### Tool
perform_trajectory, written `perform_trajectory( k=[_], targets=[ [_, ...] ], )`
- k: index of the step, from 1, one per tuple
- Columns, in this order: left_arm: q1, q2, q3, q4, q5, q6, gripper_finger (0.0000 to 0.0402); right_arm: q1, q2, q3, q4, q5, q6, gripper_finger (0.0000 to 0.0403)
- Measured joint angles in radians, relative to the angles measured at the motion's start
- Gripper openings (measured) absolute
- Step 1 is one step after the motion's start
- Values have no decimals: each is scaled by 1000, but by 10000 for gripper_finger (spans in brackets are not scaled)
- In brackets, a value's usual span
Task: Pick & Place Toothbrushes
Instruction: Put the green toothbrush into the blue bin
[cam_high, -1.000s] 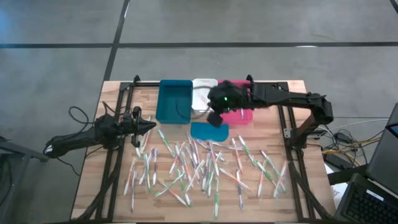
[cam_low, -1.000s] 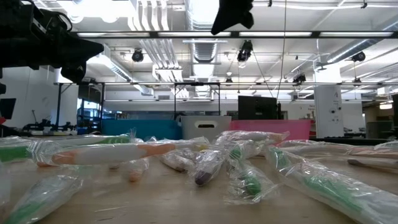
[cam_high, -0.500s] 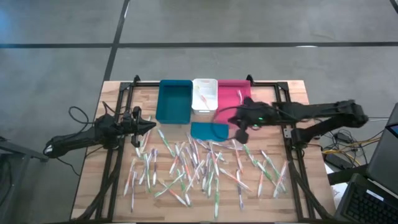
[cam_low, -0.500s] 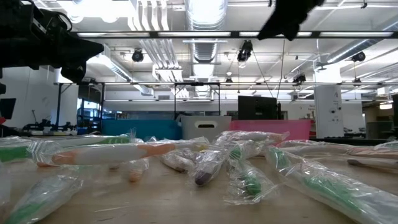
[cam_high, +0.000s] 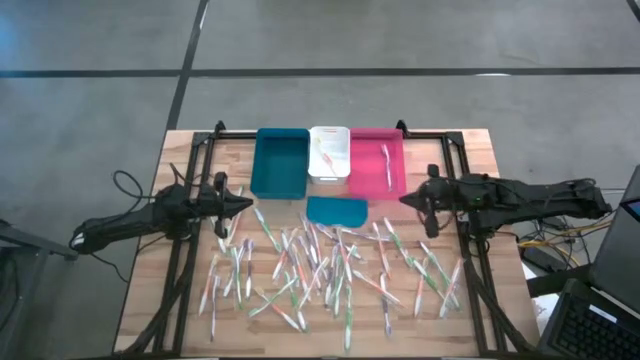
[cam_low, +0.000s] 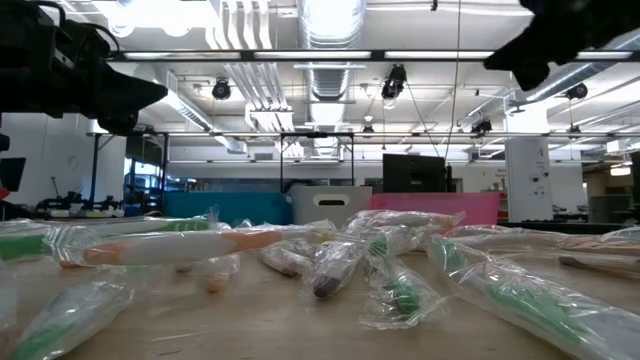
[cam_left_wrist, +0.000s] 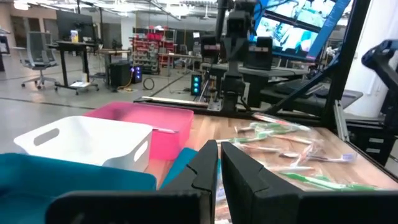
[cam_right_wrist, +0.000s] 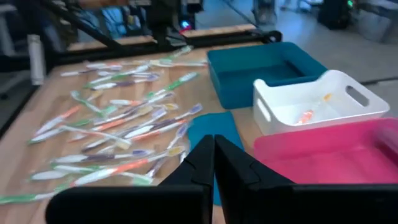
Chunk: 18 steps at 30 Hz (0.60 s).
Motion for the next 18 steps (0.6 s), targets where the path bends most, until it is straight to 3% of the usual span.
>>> perform_trajectory(
  k=[9, 18],
  targets=[
    [0, 7, 0, 0, 1, -3, 26, 0, -295, -168, 57, -29, -8, 8],
    [0, 7, 0, 1, 2, -3, 26, 0, -417, -237, 54, 36, -175, 8]
  ],
)
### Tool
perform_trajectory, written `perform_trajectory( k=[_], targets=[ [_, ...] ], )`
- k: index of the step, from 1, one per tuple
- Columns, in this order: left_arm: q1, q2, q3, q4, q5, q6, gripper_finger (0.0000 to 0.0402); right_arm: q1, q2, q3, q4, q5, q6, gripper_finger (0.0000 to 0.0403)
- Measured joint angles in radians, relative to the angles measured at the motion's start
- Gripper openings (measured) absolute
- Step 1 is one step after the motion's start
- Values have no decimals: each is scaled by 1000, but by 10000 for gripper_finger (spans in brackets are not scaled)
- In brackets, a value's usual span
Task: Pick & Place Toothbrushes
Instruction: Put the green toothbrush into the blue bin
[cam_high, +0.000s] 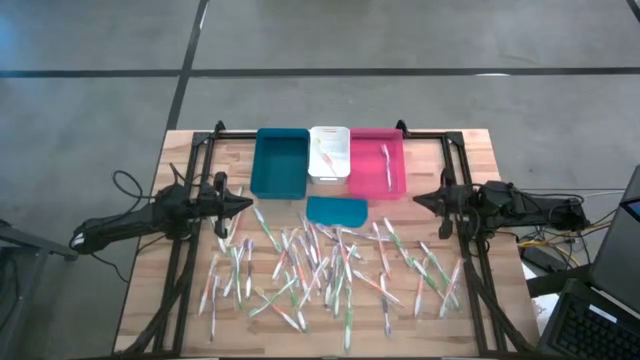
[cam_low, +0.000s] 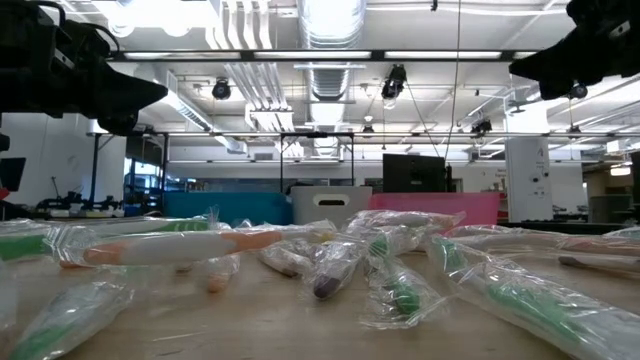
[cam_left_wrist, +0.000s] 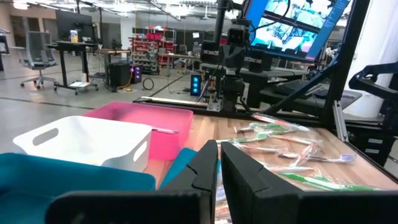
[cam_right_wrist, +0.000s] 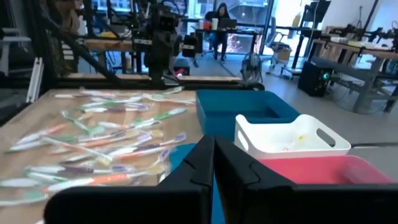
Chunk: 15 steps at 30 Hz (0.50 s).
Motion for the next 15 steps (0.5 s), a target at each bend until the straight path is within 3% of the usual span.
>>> perform_trajectory(
  k=[8, 15],
  targets=[
    [0, 0, 0, 3, 3, -11, 26, 0, 12, -34, 2, 0, 10, 8],
    [0, 0, 0, 93, 8, -133, 26, 0, 12, -78, -1, 0, 7, 8]
  ],
)
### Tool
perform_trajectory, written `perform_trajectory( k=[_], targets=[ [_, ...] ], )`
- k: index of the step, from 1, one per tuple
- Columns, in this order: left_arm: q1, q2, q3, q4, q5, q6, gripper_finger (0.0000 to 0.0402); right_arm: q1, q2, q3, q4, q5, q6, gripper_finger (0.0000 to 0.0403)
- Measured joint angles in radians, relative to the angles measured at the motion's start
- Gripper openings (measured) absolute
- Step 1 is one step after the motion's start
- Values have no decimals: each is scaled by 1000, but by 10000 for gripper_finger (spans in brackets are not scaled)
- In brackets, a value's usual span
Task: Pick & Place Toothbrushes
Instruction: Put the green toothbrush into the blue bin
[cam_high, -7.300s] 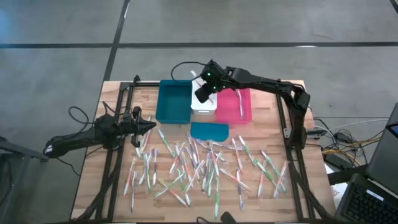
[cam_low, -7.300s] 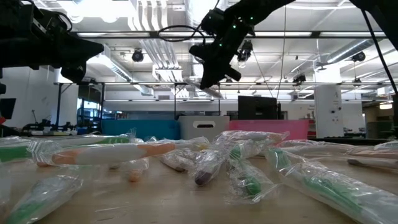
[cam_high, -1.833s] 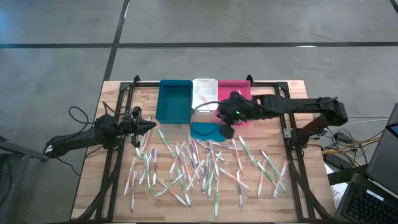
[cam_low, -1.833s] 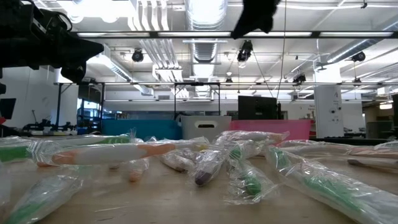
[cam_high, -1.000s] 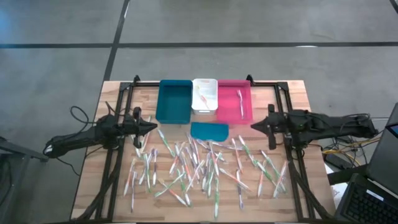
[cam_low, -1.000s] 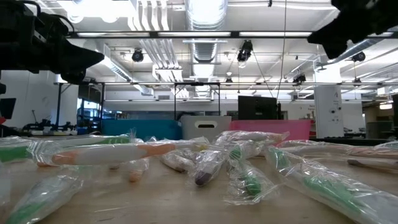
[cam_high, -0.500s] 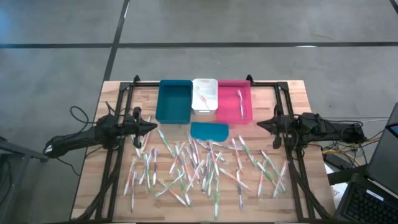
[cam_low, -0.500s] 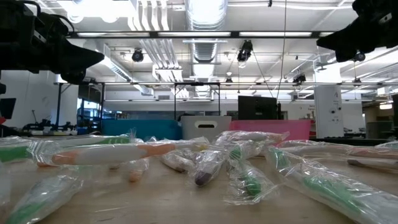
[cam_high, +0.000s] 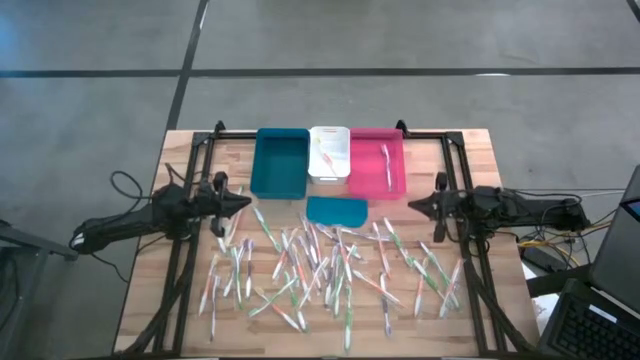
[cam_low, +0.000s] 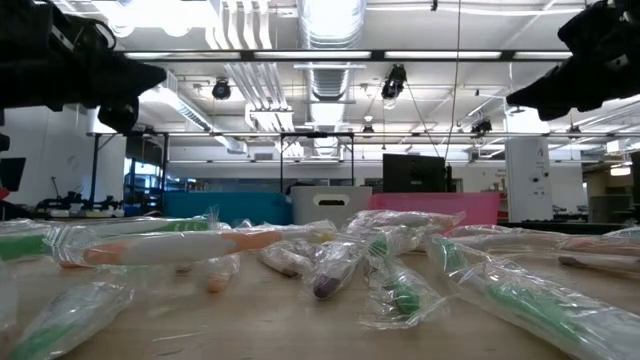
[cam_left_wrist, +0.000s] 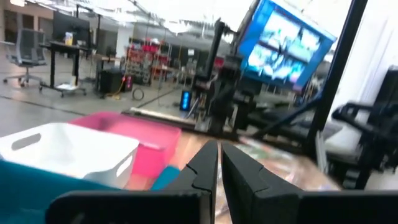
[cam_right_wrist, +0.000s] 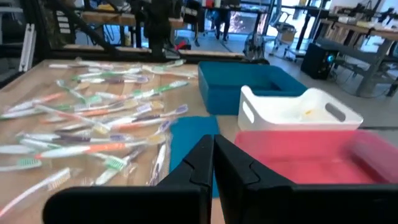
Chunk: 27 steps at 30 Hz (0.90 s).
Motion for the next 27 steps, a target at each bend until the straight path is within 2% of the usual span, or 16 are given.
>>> perform_trajectory(
  k=[15, 18, 22, 27],
  targets=[
    [0, 0, 0, 37, -7, -64, 26, 0, 1, -33, 0, 0, 20, 8],
    [0, 6, 0, 20, 59, -95, 26, 0, 1, -34, 1, 0, 20, 8],
    [-2, 29, 0, 13, 174, -64, 26, 0, 1, -35, 1, -1, 20, 8],
    [-35, 78, 0, 15, 185, -48, 26, 0, 1, -35, 1, -1, 22, 8]
  ],
)
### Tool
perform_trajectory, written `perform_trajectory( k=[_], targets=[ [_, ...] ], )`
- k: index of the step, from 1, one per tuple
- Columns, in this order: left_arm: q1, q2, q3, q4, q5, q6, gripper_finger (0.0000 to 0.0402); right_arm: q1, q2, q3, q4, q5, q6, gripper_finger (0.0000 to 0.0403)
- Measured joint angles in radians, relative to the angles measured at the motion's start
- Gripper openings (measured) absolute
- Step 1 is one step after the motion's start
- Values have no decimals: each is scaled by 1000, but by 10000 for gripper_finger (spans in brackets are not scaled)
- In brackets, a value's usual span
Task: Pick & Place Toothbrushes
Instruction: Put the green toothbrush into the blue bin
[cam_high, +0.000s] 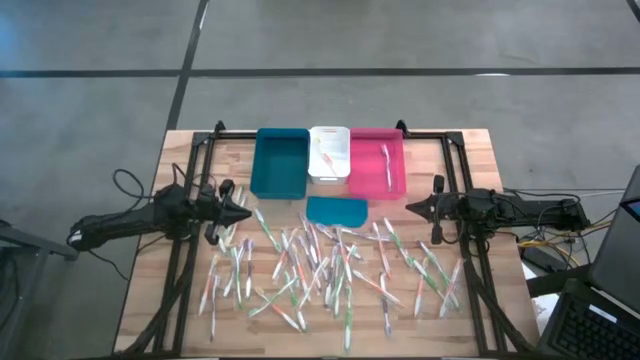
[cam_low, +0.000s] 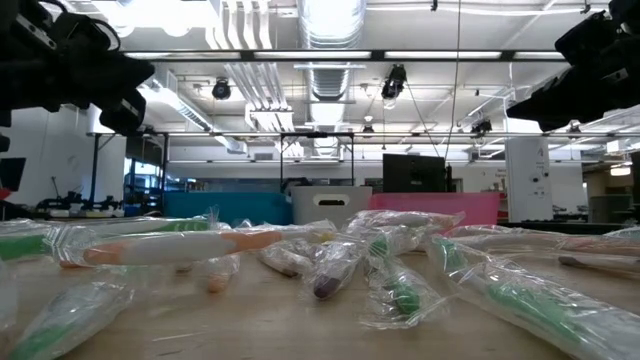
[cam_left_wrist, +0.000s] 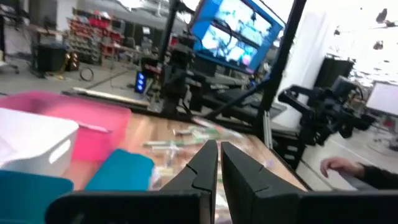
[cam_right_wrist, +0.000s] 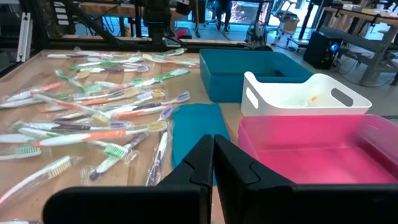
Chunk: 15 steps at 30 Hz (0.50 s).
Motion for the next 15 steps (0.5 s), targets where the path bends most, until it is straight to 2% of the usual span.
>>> perform_trajectory(
  k=[6, 15],
  targets=[
    [-62, 72, 19, 29, -11, 11, 25, 0, 0, 0, 0, 0, 0, 8],
    [-129, 155, 51, 78, -98, 17, 25, 0, 0, 0, 0, 0, -2, 8]
  ],
)
